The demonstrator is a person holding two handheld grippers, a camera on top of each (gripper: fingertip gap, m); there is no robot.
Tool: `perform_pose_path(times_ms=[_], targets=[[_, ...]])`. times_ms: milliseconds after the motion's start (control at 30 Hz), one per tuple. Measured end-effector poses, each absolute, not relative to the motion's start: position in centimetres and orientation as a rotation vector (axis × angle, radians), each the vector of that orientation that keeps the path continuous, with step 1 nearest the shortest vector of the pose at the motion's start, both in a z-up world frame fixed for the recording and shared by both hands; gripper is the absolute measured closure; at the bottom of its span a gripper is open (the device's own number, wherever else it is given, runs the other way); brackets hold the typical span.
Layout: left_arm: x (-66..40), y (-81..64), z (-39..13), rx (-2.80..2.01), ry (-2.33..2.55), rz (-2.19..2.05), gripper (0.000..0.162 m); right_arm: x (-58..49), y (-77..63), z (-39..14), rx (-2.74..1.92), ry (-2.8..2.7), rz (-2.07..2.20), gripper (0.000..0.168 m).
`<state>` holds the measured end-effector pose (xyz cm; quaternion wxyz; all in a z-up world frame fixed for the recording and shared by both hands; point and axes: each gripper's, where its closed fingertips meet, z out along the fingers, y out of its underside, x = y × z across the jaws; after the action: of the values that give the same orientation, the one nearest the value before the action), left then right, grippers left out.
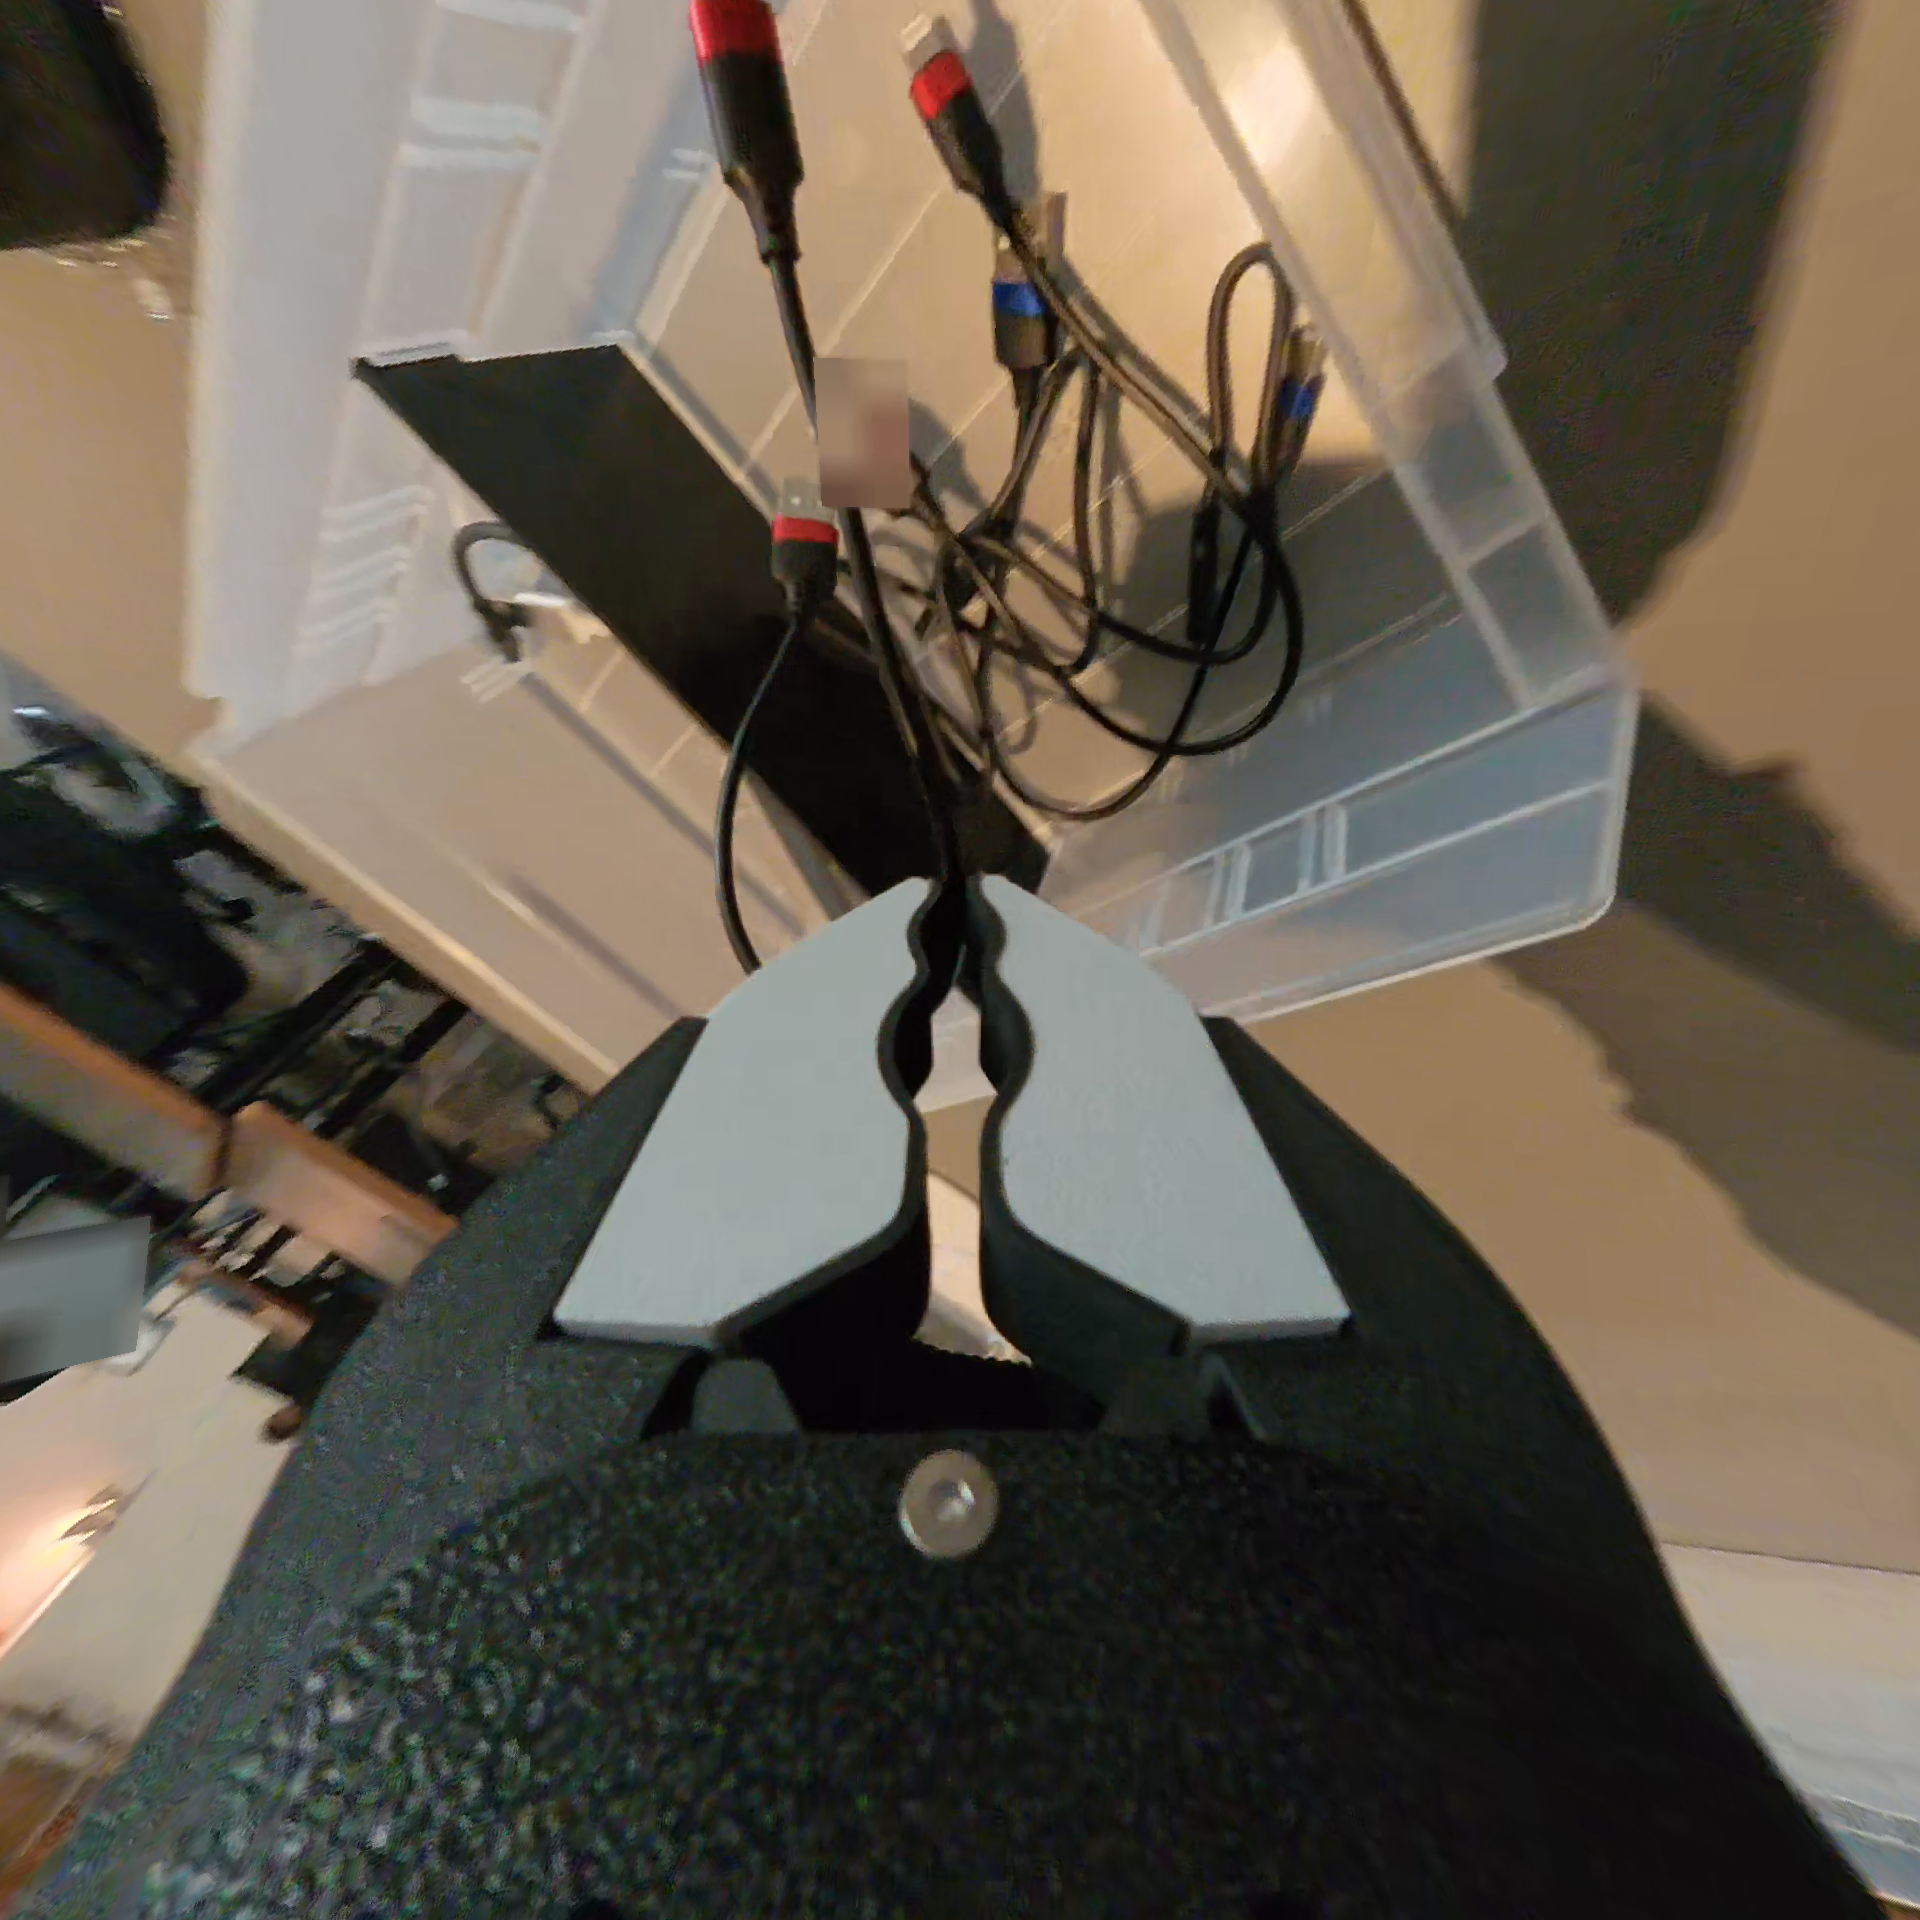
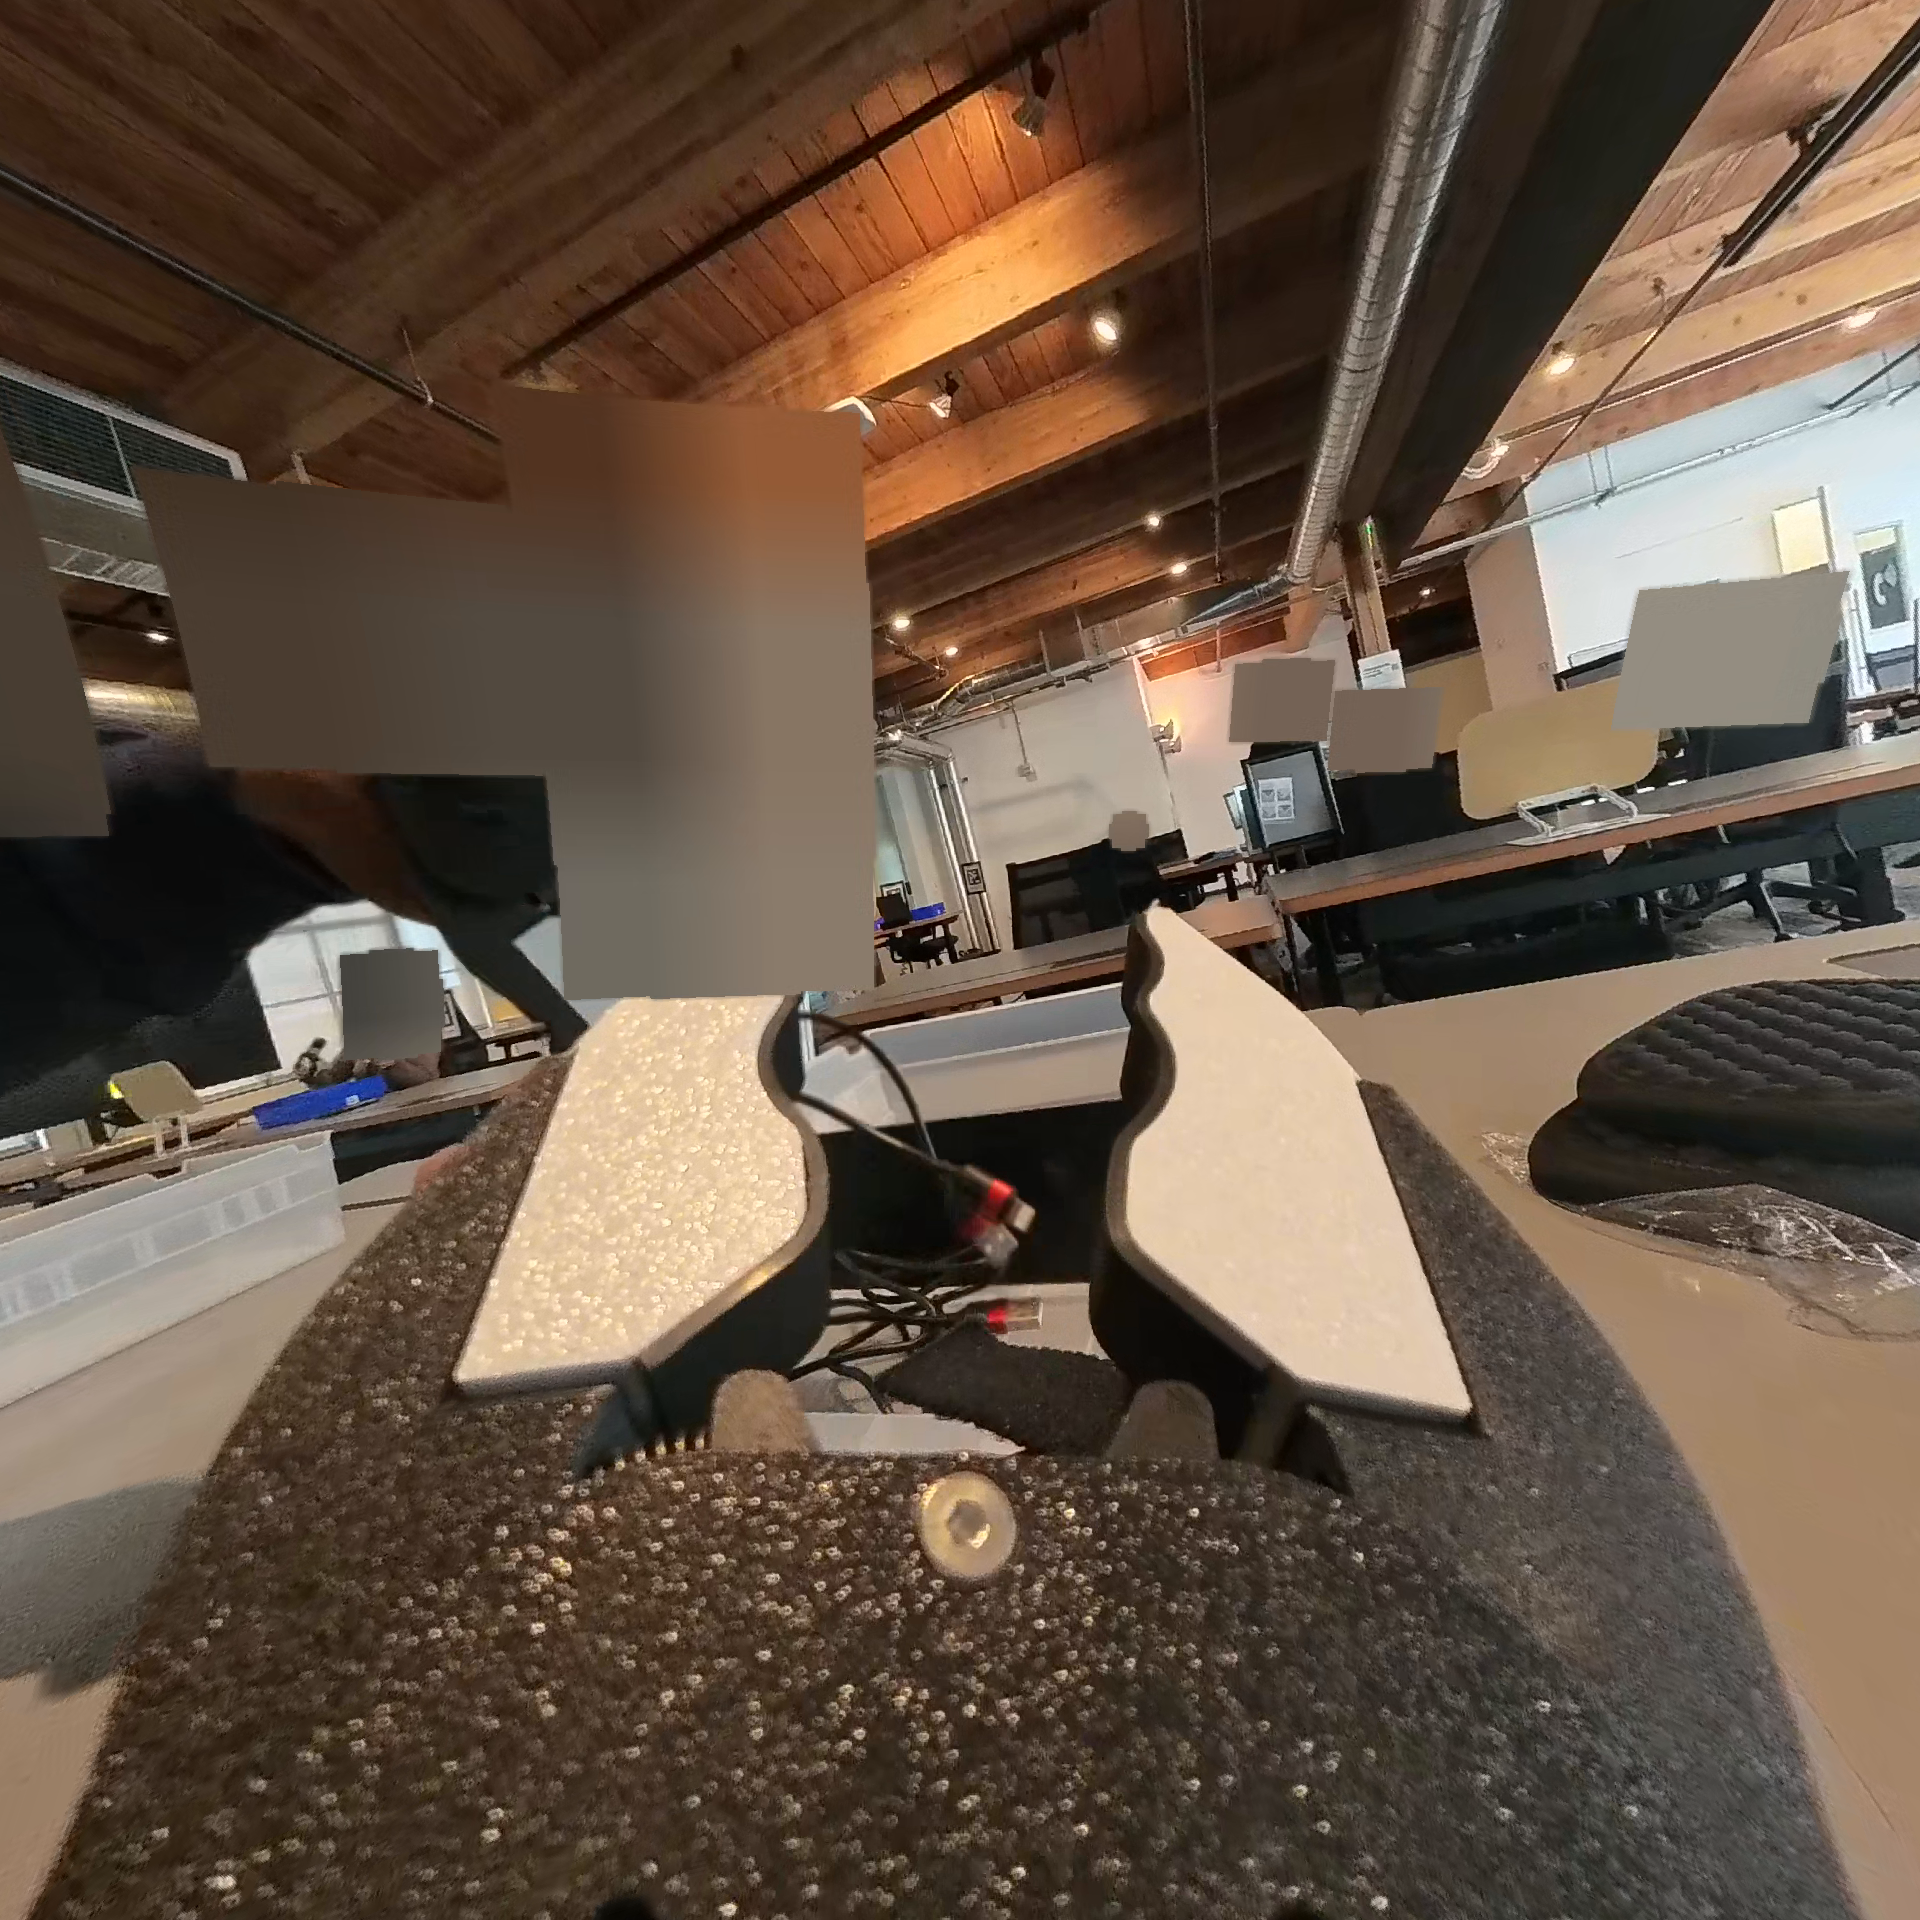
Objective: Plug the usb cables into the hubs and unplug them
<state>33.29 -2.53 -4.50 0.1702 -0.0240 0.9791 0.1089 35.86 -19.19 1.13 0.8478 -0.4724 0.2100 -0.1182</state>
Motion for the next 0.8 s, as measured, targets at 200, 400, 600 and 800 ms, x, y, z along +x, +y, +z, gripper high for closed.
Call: perform_pose_path(times_ms=[200,400,600,800], targets=[[32.4,-1.5,-0.1,-0.032,2.588,0.343,0.159,35.6,-19.3,1.3,-0.99,0.433,-0.245,0.11],[28.2,2.1,5.2,-0.267,2.39,0.153,0.159,35.1,-19.1,1.5,-0.992,0.407,-0.246,0.112],[19.8,12.0,9.5,-0.697,2.117,-0.007,0.159,34.2,-18.3,2.0,-1.005,0.367,-0.246,0.113],[6.4,24.9,12.0,-1.116,1.836,0.02,0.159,31.8,-15.5,3.8,-1.005,0.265,-0.198,0.115]])
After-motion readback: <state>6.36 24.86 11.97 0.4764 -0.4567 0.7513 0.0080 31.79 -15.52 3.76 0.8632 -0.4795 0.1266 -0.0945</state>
